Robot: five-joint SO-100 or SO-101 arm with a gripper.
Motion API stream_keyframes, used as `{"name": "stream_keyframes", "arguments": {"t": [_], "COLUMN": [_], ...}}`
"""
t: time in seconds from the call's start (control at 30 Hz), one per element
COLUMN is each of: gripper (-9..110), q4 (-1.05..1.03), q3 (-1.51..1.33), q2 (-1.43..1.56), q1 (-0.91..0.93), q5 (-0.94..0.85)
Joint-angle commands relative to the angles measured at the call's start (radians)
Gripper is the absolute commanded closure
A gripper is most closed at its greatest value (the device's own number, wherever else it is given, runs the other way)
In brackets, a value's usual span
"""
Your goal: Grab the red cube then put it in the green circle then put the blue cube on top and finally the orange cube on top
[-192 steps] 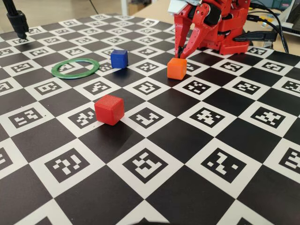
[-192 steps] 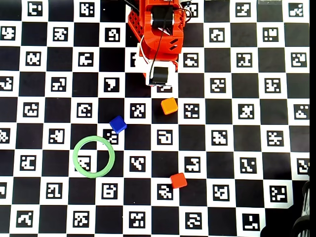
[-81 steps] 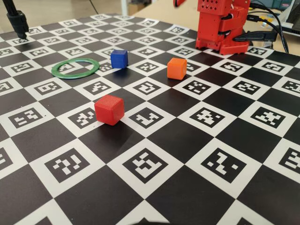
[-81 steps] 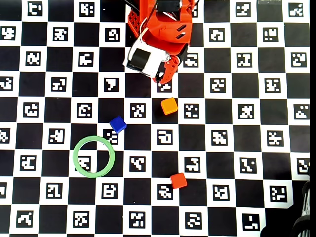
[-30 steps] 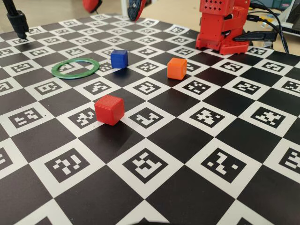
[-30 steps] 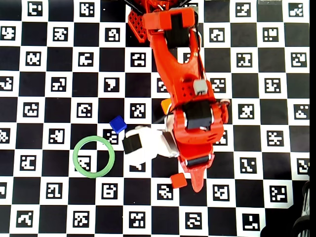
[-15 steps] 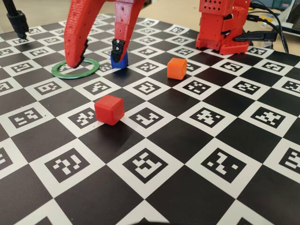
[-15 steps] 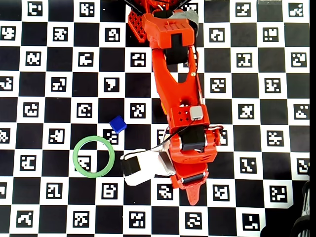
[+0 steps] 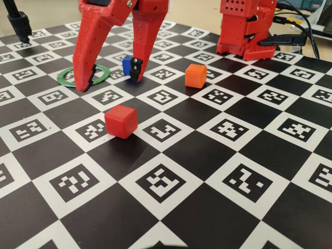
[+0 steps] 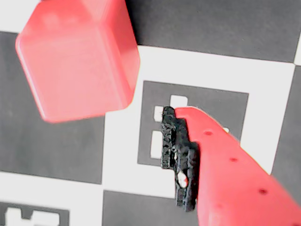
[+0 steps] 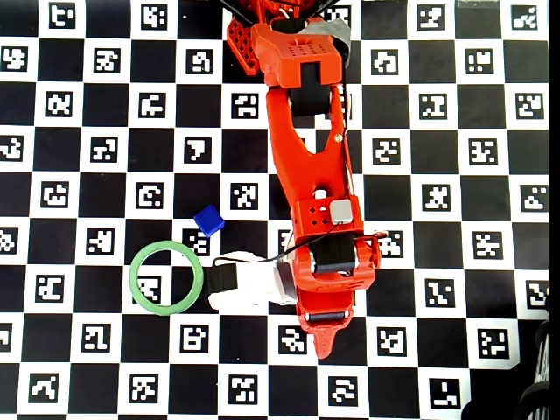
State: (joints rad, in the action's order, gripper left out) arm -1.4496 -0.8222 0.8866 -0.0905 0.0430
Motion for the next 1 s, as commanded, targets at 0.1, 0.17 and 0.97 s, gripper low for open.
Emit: {"name": "stream_keyframes", "arguments": {"t": [0.1,0.17,0.97], "gripper": [59,59,59], "q4": [0.061,0.086,0.144], "q3": [-0.028,-0.052,-0.009], "q2": [0.02,0.017,-0.066], "q1": [-0.009,-0.009,-0.011], "q5": [0.023,0.028,0.0]}}
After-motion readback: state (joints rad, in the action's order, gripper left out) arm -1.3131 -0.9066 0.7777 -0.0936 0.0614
